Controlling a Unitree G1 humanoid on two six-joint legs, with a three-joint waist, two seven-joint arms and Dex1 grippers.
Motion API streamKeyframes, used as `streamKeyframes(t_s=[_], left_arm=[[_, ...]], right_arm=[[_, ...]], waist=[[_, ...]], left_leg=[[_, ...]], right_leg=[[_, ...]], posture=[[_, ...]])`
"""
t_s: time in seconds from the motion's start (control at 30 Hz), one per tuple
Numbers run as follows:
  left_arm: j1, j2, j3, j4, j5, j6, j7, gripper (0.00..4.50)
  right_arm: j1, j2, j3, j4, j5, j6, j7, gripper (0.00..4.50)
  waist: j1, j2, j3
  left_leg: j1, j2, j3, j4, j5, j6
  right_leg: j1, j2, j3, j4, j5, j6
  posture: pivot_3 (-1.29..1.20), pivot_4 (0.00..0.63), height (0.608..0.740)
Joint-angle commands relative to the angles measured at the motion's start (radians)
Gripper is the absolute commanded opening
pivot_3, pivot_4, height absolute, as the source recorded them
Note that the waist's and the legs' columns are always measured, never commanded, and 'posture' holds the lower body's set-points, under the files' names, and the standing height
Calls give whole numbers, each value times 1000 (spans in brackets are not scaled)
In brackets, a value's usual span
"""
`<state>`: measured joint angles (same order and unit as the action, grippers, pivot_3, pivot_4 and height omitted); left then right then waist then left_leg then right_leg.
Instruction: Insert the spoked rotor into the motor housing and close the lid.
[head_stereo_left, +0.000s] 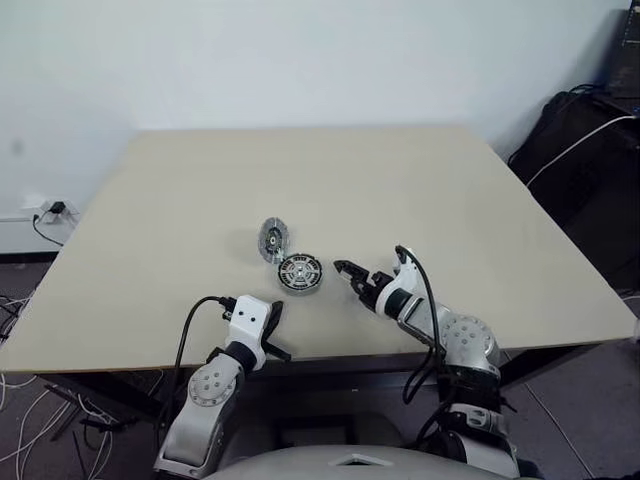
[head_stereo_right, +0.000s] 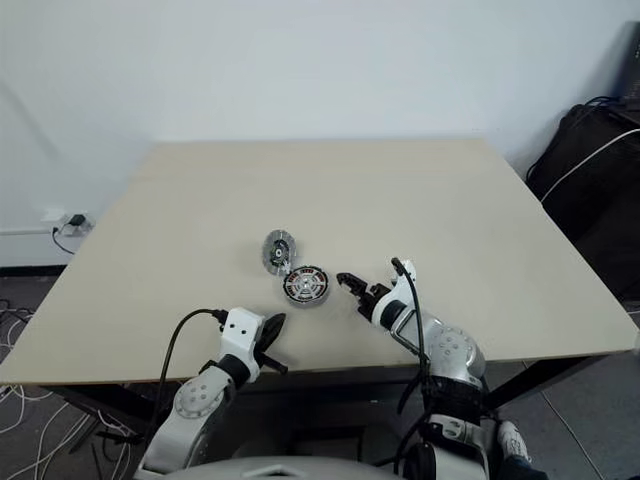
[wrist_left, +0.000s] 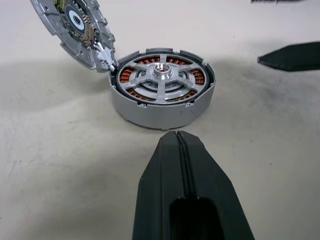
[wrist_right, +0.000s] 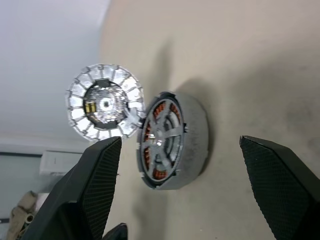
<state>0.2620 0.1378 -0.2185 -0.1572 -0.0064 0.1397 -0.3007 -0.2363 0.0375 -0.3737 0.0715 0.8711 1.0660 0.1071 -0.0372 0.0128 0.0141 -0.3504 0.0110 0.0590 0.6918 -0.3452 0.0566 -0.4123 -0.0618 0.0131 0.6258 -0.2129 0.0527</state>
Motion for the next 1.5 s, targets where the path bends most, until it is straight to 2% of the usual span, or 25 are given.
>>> streamKeyframes(t_s=[0.03,0.1,0.43,0.73,1.17,1.5], left_arm=[[-16,-5,-7,-16,-8,-19,-4,0],[-17,-5,-7,-16,-7,-18,-5,0],[-17,-4,-2,-14,-4,-19,-1,0],[-17,-9,-1,-13,-3,-20,7,0],[-2,-14,-1,-20,-1,-24,21,0],[10,-19,1,-27,0,-27,29,0]], right_arm=[[-7,-11,49,-70,-5,-7,17,3865],[-1,-29,119,-101,-66,-34,21,3402],[-33,-134,523,-141,-503,-408,85,67],[-152,-172,775,1,-828,-581,111,25],[-256,-74,773,210,-906,-643,155,25],[-256,-45,773,396,-931,-645,187,25]], waist=[[0,0,0],[-1,0,0],[-1,-1,1],[-1,-3,1],[-1,-4,2],[-2,-3,1]], left_leg=[[0,0,0,0,0,0],[0,0,0,0,0,0],[0,-1,0,0,0,0],[1,-2,0,0,2,-3],[1,-1,0,0,3,-5],[2,-1,0,0,3,-6]], right_leg=[[0,0,0,0,0,0],[0,0,0,0,0,0],[0,0,0,0,0,0],[0,1,0,0,0,0],[1,1,0,1,0,0],[1,0,0,1,0,0]], posture=[[0,0,740],[0,0,740],[0,0,740],[0,0,740],[0,0,740],[0,0,740]])
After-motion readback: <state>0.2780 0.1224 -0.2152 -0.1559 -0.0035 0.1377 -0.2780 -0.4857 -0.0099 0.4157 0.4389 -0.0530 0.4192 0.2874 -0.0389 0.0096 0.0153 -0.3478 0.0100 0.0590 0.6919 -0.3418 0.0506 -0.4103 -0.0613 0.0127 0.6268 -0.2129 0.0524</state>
